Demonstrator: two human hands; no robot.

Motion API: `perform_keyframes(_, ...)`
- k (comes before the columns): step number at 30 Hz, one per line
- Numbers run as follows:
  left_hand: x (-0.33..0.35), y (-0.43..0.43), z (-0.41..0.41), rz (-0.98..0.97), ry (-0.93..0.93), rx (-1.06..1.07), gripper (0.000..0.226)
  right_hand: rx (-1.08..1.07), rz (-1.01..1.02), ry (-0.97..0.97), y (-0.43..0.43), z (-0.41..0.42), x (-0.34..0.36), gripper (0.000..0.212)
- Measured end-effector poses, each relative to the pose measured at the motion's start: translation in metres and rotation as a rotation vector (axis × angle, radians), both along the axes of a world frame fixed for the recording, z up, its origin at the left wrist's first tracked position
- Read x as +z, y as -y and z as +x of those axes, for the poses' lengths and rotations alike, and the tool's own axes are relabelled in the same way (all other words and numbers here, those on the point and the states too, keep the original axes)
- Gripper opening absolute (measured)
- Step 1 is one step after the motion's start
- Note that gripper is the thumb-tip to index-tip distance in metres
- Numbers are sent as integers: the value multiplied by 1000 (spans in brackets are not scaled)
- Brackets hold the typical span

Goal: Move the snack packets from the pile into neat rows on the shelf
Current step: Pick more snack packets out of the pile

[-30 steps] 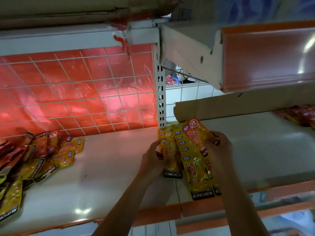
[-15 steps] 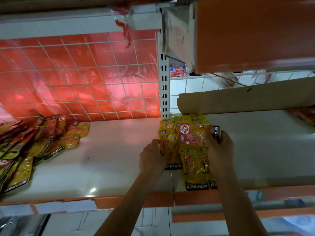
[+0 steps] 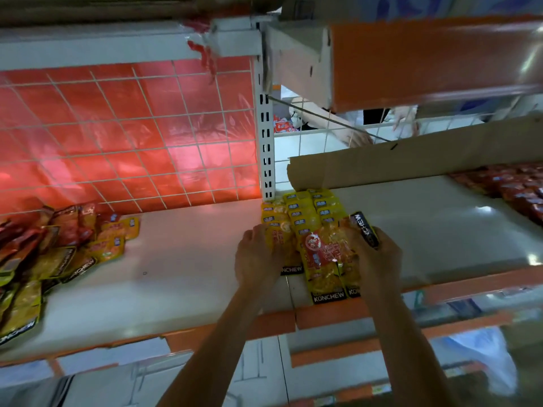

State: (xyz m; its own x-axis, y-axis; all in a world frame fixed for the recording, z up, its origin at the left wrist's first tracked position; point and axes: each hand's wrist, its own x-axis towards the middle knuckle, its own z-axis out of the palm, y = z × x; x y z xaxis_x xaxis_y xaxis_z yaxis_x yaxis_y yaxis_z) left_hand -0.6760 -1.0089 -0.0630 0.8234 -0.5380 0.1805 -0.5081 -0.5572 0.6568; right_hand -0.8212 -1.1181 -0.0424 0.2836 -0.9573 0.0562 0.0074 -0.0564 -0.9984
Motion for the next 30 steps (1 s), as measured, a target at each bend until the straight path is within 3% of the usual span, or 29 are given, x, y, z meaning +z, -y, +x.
perform_keyframes(5,19,15,-36,-200,13,-236,32,-33,-23,-32,-5,-10,6,15)
perform_keyframes(11,37,32,-78,-257,-331,-489,18,-66,-9,-14,10,-26,7,18)
perform_keyframes(15,33,58,-91,-182,-513,-552,37,-100,39,94,33,-50,9,14)
perform_keyframes(20,31,110,-120,-231,-730,-440,33,-112,134,171,85,-93,6,11)
perform_keyframes(23,25,157,-137,-308,-762,-338,24,-92,172,209,124,-119,4,22)
perform_keyframes(26,21,207,-159,-453,-917,-229,23,-1,215,184,167,-146,1,32)
perform_keyframes(30,19,262,-199,-573,-1080,-159,29,4,195,158,220,-174,-5,21)
